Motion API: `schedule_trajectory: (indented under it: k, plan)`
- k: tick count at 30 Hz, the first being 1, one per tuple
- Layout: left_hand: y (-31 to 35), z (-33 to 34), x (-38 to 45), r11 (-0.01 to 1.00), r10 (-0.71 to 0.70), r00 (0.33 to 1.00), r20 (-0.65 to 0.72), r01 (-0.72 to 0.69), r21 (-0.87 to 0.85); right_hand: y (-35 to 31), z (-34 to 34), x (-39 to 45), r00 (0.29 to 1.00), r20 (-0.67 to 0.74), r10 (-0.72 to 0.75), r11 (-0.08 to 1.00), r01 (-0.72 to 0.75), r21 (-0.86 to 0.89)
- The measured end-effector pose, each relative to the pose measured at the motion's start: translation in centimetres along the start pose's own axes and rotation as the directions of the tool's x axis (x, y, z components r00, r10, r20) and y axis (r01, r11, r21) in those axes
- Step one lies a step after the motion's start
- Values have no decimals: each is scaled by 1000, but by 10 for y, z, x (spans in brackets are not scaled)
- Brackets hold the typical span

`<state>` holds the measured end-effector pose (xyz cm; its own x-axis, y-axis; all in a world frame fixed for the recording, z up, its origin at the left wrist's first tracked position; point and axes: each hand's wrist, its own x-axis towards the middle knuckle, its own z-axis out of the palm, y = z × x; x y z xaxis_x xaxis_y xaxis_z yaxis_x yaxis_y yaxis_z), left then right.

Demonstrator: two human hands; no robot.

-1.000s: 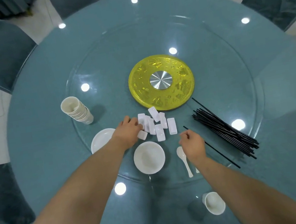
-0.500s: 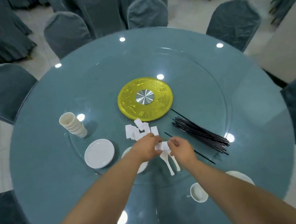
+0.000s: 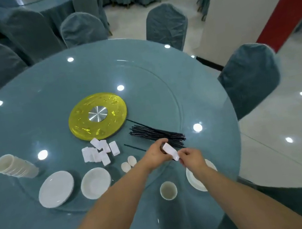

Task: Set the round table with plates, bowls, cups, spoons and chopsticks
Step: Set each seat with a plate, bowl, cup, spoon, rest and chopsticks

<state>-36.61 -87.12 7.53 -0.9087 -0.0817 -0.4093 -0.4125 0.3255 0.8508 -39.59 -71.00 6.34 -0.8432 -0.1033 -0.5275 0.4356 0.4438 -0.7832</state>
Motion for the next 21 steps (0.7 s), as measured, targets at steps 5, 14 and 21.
schedule_trajectory:
  k: [5,14,21]
  plan:
    - [24,44,30,978,-104,995,-10,100,-182,13,-42,18,992,24,122,969,-125,214]
    - [41,87,81,967,-248,964,-98,241,-81,34,-93,72,947,2,322,908,-310,282]
    - [14,69,100,903,-394,872,-289,426,52,50,-100,125,926,-72,370,926,-361,113]
